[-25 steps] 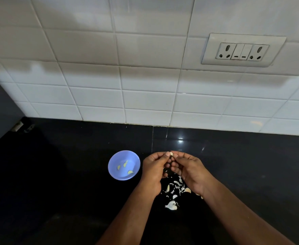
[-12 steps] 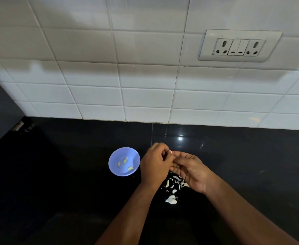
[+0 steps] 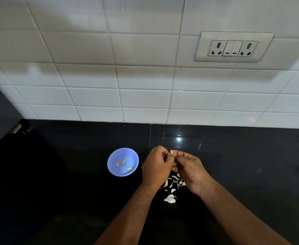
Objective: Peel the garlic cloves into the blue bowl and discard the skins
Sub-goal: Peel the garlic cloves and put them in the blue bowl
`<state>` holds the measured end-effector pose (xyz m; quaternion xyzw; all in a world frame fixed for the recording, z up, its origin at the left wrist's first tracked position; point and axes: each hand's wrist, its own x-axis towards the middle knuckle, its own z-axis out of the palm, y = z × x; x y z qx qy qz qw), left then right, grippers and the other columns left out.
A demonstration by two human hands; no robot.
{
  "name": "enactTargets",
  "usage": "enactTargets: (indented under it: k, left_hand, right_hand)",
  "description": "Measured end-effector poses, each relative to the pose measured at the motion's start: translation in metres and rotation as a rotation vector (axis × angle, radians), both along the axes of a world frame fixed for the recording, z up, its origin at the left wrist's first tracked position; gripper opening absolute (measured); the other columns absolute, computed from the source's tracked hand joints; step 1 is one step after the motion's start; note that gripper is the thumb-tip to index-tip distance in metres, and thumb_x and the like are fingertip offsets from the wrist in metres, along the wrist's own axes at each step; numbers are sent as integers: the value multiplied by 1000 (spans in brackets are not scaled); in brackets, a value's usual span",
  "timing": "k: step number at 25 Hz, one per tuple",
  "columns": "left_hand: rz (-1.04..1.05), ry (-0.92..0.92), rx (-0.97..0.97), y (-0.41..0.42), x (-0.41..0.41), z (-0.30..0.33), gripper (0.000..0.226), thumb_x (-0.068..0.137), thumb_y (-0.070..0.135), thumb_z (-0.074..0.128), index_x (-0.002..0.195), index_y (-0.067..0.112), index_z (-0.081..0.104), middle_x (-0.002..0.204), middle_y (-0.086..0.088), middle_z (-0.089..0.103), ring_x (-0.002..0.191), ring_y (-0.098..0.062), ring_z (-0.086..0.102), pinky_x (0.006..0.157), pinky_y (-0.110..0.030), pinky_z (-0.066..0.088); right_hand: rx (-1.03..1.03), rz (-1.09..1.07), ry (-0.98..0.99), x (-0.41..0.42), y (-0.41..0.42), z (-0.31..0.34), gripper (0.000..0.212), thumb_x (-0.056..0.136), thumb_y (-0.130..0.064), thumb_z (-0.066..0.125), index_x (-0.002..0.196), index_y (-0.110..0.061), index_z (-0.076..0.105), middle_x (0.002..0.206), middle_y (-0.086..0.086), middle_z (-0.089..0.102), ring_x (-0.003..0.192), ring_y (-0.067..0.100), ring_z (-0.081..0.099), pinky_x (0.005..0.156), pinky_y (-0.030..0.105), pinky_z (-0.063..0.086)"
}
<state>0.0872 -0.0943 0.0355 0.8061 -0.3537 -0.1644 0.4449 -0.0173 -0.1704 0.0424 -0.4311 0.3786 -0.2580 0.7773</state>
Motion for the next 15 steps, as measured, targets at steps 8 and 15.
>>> enactTargets:
  k: [8,15]
  left_hand:
    - [-16,101,216,-1,3,2,25,101,35,47,81,21,50,85,2,61,78,-21,57,65,-37,39]
    - [-98,135,237,0,6,-9,23,98,24,53,113,32,68,111,11,67,100,-13,66,88,-39,56]
  right_hand:
    - [-25,-82,-27,-2,2,-2,15,101,-10,64,114,-7,72,89,4,71,75,13,66,63,27,53]
    - [-266,-56,140,-13,-1,-6,12,100,-9,66,107,-11,75,92,9,79,78,15,67,75,30,57]
